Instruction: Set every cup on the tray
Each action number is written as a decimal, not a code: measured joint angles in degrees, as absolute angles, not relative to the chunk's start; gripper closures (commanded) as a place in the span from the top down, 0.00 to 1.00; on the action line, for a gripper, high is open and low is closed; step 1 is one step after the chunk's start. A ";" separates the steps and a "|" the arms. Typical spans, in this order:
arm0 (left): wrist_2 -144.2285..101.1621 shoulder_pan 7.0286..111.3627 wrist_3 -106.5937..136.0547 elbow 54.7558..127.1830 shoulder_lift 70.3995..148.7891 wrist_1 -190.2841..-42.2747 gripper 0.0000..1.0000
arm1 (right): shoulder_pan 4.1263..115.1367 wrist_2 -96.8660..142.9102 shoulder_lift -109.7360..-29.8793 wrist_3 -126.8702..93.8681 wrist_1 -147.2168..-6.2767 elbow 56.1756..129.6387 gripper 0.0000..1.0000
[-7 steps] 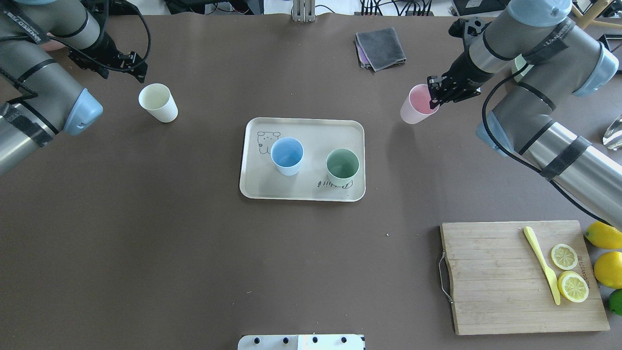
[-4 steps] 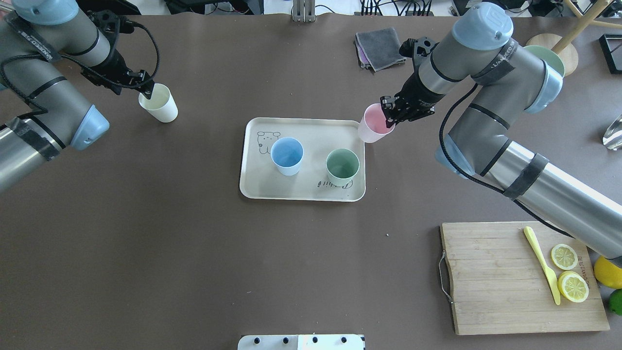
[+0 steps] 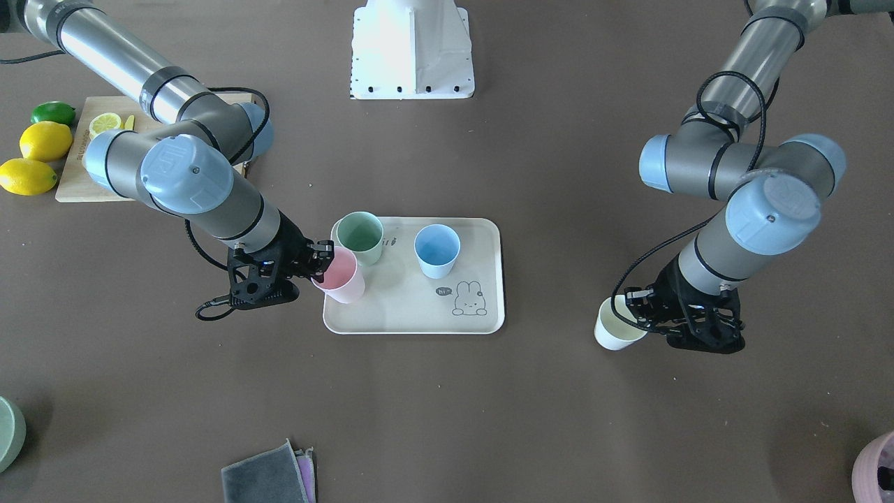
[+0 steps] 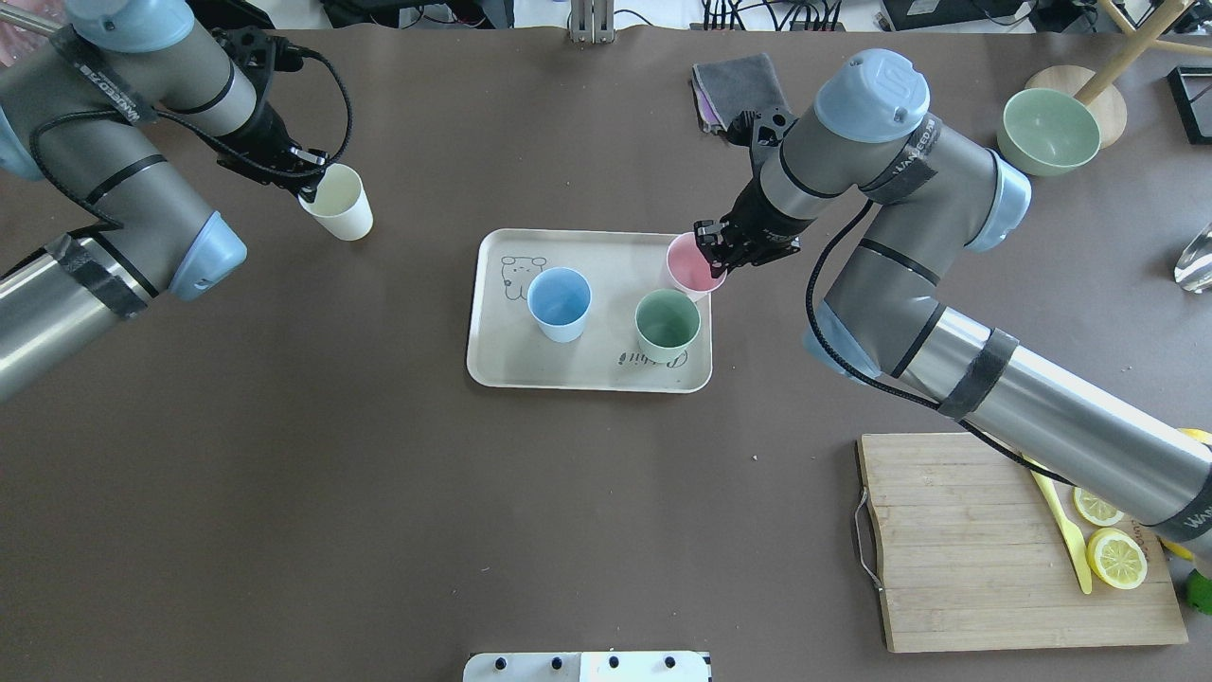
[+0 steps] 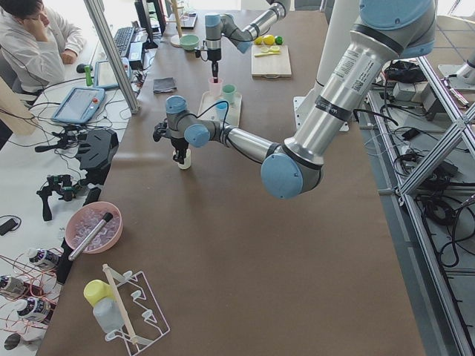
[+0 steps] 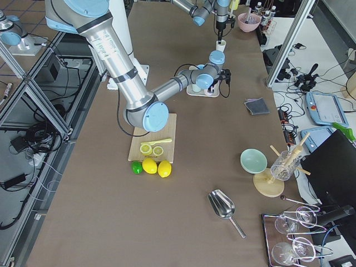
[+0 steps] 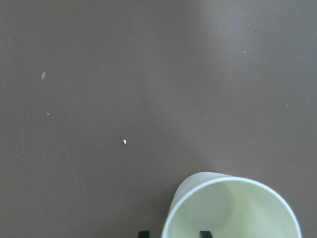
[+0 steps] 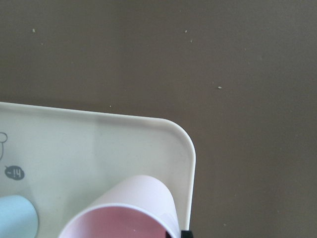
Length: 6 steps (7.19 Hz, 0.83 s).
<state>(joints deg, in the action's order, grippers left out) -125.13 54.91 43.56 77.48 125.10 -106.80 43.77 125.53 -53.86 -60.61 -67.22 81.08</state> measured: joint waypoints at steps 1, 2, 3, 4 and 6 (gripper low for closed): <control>-126.35 53.35 49.09 78.19 127.87 -106.03 0.00 | 43.30 124.42 -53.57 -61.99 -67.18 80.96 1.00; -125.83 50.67 54.21 78.50 130.33 -105.79 0.00 | 43.34 123.86 -53.47 -62.84 -67.16 81.11 1.00; -123.81 47.38 58.68 78.56 132.61 -105.76 0.00 | 44.46 124.32 -53.69 -62.97 -67.26 81.87 1.00; -121.78 44.57 61.66 78.50 134.16 -105.89 0.85 | 46.99 126.69 -54.44 -62.65 -67.46 82.93 1.00; -119.23 41.81 64.04 78.69 134.77 -106.15 0.98 | 53.31 133.33 -57.56 -58.41 -67.52 83.94 1.00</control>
